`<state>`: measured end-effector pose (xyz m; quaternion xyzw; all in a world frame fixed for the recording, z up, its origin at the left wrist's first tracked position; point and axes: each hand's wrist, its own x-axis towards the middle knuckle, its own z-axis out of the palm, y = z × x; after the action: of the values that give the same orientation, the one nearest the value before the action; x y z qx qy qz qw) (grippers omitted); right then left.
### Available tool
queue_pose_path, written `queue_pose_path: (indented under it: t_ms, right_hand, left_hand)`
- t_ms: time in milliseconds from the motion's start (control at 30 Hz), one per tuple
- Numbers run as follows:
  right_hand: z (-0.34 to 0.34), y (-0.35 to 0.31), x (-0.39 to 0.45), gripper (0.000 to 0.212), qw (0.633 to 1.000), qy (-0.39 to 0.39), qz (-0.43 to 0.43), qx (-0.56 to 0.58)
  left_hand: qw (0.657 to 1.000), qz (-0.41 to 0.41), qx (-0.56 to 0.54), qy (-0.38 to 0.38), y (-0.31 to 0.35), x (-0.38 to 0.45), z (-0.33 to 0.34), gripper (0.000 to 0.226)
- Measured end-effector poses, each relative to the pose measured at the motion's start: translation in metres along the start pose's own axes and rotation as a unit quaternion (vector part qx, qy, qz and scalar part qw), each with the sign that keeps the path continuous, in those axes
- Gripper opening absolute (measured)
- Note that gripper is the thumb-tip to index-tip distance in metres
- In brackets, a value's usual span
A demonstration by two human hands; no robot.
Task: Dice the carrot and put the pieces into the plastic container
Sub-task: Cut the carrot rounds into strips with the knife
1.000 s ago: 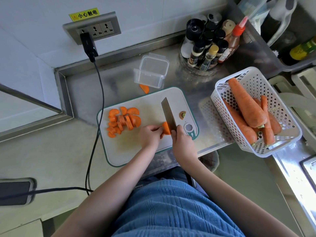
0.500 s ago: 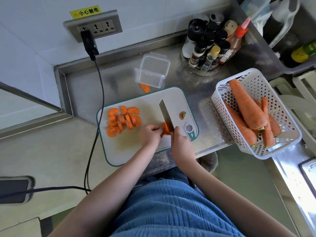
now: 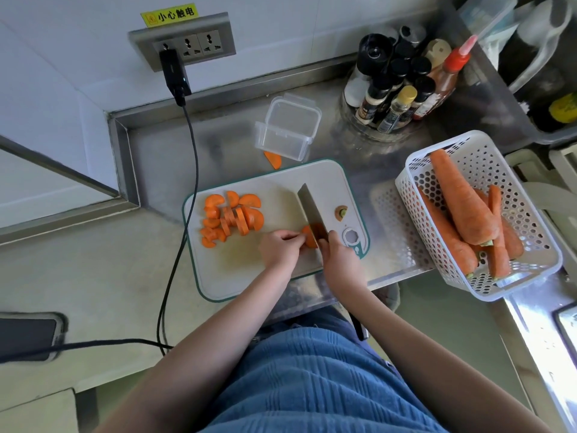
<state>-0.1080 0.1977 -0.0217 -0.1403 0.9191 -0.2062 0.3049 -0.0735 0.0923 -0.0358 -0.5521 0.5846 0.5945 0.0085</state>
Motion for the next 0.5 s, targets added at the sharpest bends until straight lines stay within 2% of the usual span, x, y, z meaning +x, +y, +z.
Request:
queue_pose_path:
  t_ms: [133,233,500]
  right_hand:
    - [-0.010,0.005,-0.009,0.025,0.998,0.037,0.004,0.041]
    - [-0.011,0.002,-0.013,0.025,0.999,0.037,-0.016,0.030]
    - [-0.004,-0.003,-0.013,0.024,0.999,0.028,-0.021,-0.007]
  left_hand:
    - [1.000,0.005,0.010,-0.001,-0.001,-0.001,-0.003,0.012]
    - [1.000,0.018,0.010,-0.003,-0.003,-0.001,-0.005,0.026]
    - [0.999,0.022,0.026,-0.019,-0.002,-0.001,-0.005,0.026]
